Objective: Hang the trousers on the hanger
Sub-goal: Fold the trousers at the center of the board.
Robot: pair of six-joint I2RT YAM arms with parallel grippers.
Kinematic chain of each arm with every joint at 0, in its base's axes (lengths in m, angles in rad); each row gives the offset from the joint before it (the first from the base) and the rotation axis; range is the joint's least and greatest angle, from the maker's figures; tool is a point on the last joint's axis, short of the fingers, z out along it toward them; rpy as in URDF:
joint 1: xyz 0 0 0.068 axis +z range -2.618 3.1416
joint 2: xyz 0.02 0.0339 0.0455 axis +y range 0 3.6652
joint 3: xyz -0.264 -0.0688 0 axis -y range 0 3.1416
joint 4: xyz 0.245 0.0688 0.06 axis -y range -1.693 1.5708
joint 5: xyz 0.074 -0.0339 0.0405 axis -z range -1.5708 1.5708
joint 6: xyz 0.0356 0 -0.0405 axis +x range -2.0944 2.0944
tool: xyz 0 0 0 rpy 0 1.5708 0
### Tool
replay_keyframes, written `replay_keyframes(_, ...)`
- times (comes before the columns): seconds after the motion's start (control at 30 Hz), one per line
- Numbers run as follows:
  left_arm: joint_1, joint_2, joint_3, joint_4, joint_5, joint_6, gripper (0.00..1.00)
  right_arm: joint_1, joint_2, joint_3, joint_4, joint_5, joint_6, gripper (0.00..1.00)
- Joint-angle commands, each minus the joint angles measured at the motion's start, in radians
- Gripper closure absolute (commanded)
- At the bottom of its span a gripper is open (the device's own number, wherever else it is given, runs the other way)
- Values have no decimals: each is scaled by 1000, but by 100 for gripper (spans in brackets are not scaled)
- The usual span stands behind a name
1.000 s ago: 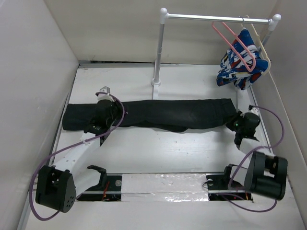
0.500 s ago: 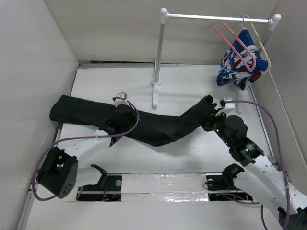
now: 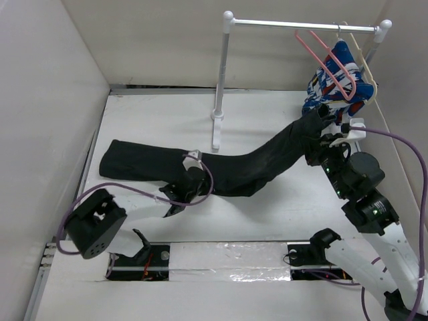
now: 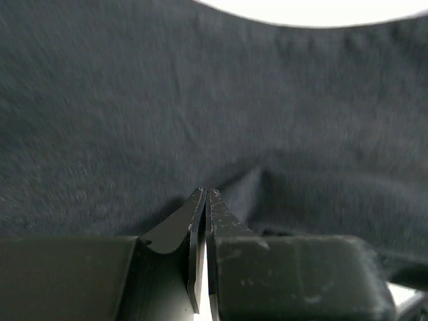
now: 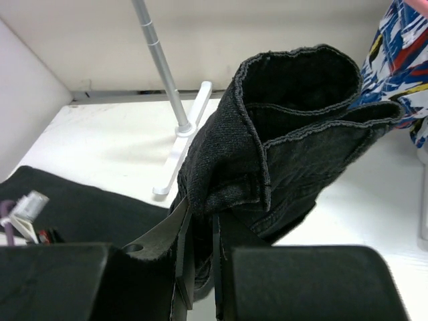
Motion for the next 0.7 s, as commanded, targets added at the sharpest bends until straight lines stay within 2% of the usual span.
replay_keyframes(0.0, -118, 108, 36, 120, -20, -80, 100, -7, -4, 86, 47, -24, -49, 100)
replay_keyframes(0.1, -192, 232, 136, 128, -45, -93, 100, -7, 6, 117, 45, -80, -56, 100)
replay_keyframes(0.23, -299, 395, 274, 122, -48, -97, 100, 11, 48, 152, 45, -83, -62, 100)
replay_keyframes(0.4, -343, 568, 411, 127, -10, -114, 100, 49, 114, 250, 54, -119, -88, 100)
replay_keyframes(0.57, -375, 621, 483, 177, 33, -114, 100, 100, 198, 356, 64, -154, -104, 100)
replay_keyframes(0.67, -389, 547, 469, 144, 3, -65, 100, 138, 255, 366, 93, -133, -113, 100)
